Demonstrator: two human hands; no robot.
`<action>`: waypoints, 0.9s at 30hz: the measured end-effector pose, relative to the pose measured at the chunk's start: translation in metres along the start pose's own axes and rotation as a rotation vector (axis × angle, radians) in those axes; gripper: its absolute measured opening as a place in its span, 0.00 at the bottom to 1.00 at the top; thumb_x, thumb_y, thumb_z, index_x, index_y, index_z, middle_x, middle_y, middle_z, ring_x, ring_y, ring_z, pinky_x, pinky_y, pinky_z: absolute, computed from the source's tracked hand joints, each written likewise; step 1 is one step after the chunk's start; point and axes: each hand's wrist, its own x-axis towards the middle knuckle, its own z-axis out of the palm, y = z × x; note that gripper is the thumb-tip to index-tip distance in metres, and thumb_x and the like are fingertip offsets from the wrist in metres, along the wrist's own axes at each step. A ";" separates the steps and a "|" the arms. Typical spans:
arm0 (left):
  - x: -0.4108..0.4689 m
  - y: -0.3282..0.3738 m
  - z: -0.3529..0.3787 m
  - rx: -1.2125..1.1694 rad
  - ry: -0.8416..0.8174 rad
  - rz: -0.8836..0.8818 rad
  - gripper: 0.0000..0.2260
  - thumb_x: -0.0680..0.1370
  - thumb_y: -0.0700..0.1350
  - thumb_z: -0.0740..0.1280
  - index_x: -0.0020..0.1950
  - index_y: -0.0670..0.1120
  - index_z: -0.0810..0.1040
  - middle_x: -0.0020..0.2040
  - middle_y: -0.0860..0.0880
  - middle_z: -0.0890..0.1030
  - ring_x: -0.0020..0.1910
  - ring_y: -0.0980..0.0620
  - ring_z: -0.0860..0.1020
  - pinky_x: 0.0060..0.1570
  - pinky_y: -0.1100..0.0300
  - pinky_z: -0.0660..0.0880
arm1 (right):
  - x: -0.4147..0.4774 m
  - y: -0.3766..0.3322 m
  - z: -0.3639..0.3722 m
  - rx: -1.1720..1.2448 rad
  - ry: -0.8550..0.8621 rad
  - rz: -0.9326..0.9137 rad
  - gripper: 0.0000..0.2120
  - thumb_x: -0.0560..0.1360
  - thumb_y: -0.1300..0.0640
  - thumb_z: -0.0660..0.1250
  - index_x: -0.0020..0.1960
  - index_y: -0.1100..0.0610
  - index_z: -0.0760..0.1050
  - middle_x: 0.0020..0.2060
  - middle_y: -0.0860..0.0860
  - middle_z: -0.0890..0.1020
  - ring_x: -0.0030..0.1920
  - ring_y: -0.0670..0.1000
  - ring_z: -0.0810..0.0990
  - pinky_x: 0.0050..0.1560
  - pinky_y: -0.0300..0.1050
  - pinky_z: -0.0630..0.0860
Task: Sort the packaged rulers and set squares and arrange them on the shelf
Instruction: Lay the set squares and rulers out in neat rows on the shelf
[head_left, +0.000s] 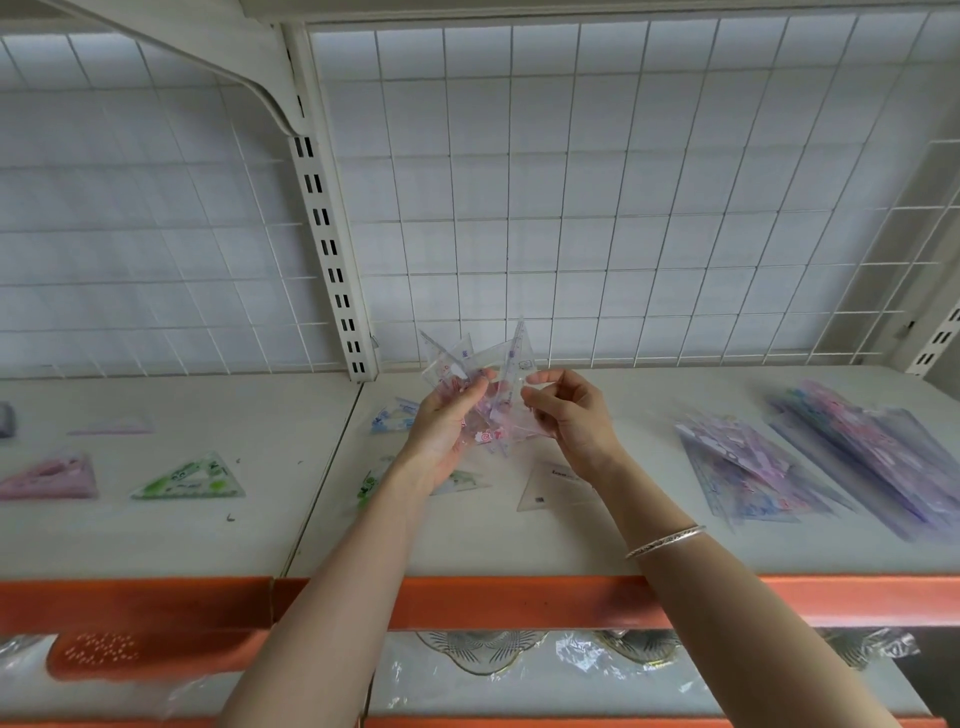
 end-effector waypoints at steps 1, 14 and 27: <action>-0.001 0.000 0.000 0.005 0.002 0.001 0.07 0.78 0.41 0.66 0.54 0.44 0.81 0.49 0.47 0.85 0.44 0.50 0.84 0.43 0.55 0.81 | 0.000 0.000 0.000 -0.001 0.000 0.004 0.07 0.72 0.71 0.68 0.43 0.60 0.75 0.24 0.50 0.72 0.24 0.47 0.65 0.25 0.36 0.63; -0.004 0.005 0.000 -0.003 0.004 -0.036 0.07 0.78 0.44 0.65 0.54 0.46 0.81 0.53 0.45 0.84 0.46 0.49 0.83 0.42 0.56 0.81 | -0.002 -0.003 0.003 0.009 -0.018 0.019 0.08 0.71 0.71 0.68 0.42 0.60 0.74 0.30 0.56 0.72 0.25 0.48 0.67 0.27 0.37 0.64; -0.005 0.006 0.001 -0.023 -0.062 -0.058 0.08 0.79 0.39 0.64 0.55 0.48 0.80 0.52 0.47 0.84 0.48 0.49 0.84 0.49 0.52 0.77 | -0.005 -0.011 0.002 -0.060 0.023 0.008 0.11 0.70 0.69 0.70 0.38 0.56 0.71 0.30 0.51 0.76 0.25 0.45 0.71 0.26 0.36 0.63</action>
